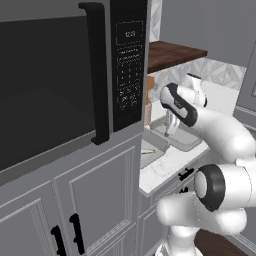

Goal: Place one broccoli and one fish in each tupperware on the nearby counter, to pack two identical lunches.

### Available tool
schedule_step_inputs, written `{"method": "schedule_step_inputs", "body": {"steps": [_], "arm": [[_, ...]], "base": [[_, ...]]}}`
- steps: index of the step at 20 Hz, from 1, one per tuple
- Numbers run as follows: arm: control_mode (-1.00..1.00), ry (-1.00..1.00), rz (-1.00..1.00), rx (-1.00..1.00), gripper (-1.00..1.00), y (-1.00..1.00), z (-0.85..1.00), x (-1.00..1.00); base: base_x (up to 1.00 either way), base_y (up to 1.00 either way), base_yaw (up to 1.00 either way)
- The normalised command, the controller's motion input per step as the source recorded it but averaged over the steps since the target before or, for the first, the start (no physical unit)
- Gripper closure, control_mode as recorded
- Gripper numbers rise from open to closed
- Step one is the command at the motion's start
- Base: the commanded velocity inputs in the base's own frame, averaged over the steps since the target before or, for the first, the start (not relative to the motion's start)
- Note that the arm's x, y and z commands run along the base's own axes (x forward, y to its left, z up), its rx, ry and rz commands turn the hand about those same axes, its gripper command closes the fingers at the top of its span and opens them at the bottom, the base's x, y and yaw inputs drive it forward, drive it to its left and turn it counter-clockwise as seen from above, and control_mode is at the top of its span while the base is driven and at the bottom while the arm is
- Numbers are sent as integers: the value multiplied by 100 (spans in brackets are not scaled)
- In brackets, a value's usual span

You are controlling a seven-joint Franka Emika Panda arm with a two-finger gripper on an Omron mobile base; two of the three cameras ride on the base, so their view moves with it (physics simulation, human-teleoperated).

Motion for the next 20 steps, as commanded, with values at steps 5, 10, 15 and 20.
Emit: {"method": "schedule_step_inputs", "body": {"steps": [5, 10, 15, 20], "arm": [[-100, 0, -21, -8, -100, 0, 3, -99], [-100, 0, -46, -1, -100, -1, 20, -91], [-100, 0, -51, 0, -100, -2, 34, -92], [-100, -3, -21, 0, -100, -2, 34, -100]], "base": [[0, 0, 0], [0, 0, 0], [0, 0, 0], [0, 0, 0]]}}
